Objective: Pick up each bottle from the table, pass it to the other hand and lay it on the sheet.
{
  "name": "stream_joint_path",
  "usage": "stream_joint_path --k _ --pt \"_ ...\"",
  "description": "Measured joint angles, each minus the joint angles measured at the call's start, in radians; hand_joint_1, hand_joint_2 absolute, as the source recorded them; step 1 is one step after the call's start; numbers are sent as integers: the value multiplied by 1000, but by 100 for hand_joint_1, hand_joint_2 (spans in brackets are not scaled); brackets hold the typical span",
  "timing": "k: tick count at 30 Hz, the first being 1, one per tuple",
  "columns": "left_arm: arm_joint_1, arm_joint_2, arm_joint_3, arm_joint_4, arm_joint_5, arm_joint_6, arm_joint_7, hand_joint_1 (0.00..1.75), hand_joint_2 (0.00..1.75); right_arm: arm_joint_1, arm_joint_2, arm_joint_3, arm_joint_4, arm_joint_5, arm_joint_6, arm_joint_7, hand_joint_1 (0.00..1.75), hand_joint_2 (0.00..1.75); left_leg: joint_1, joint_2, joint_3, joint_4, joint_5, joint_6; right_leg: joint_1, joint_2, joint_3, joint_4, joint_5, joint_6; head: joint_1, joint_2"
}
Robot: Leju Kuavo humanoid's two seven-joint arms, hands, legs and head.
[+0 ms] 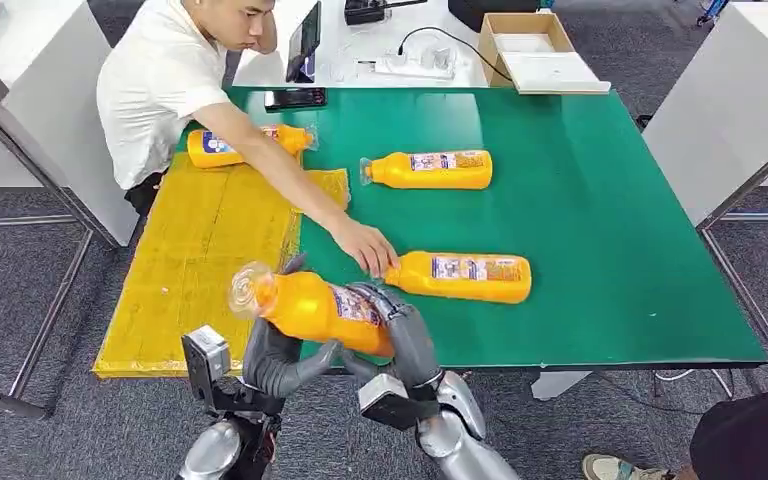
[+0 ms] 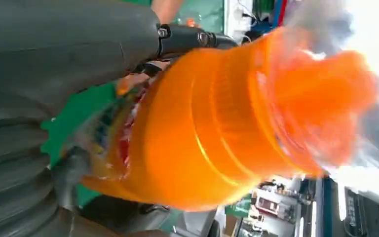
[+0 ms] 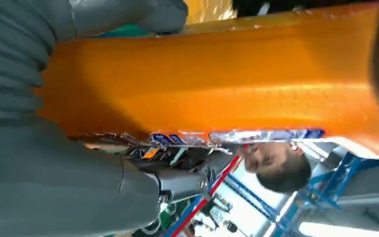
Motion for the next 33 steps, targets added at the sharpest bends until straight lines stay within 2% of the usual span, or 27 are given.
stream_joint_path --k 6,7,8,10,18,19,21,22,23,24,25,26,27,33 --pt "-5 0 -1 5 22 -24 9 0 175 -18 9 25 37 -16 9 -3 175 175 0 0 0 0 0 0 0 0 0 0 0 0 0 0" --pt "-7 0 -2 8 37 -33 21 10 175 -23 12 29 47 -16 7 -4 175 175 0 0 0 0 0 0 0 0 0 0 0 0 0 0" --pt "-11 0 -4 11 52 -41 31 175 175 -27 17 32 58 -16 2 -5 175 175 0 0 0 0 0 0 0 0 0 0 0 0 0 0" --pt "-22 -1 -7 21 72 -47 39 175 175 -36 25 41 76 -16 0 -6 169 175 0 0 0 0 0 0 0 0 0 0 0 0 0 0" --pt "-30 -1 14 42 144 -46 39 175 175 -81 49 79 156 -13 -10 -8 169 175 0 1 0 0 0 0 0 0 -1 0 0 0 0 0" --pt "-29 -1 18 42 145 -46 39 175 175 -84 51 81 163 -14 -11 -8 150 175 0 1 0 0 0 0 0 0 -1 0 0 0 0 0" --pt "-28 -1 22 42 145 -45 39 175 175 -88 52 85 171 -14 -11 -8 140 175 0 1 0 0 0 0 0 0 -1 0 0 0 0 0" --pt "-28 -1 25 42 146 -44 40 175 175 -90 52 87 174 -14 -11 -9 113 175 0 1 0 0 0 0 0 0 -1 0 0 0 0 0" --pt "-28 -1 27 42 148 -42 41 175 175 -91 52 89 176 -16 -12 -9 106 175 0 1 0 0 0 0 0 0 -1 0 0 0 0 0" --pt "-28 -1 27 42 154 -38 46 175 175 -91 53 91 177 -16 -16 -9 127 175 0 1 0 0 0 0 0 0 -1 0 0 0 0 0" --pt "-28 -1 27 43 162 -32 58 175 175 -91 53 95 179 -15 -27 -9 108 175 0 1 0 0 0 0 0 0 -1 0 0 0 0 0" --pt "-28 -1 27 45 171 -25 78 175 175 -91 53 98 180 -12 -42 -9 49 175 0 1 -1 0 0 0 0 0 -1 0 0 0 0 0" --pt "-29 -1 26 48 179 -21 92 175 175 -89 53 101 182 -6 -57 -9 0 175 0 1 -1 0 0 0 0 0 -1 0 0 0 0 0" --pt "-49 -1 14 68 170 34 113 175 175 -75 53 138 188 3 -105 3 0 175 0 1 -1 0 0 0 0 0 -1 0 0 0 0 0"
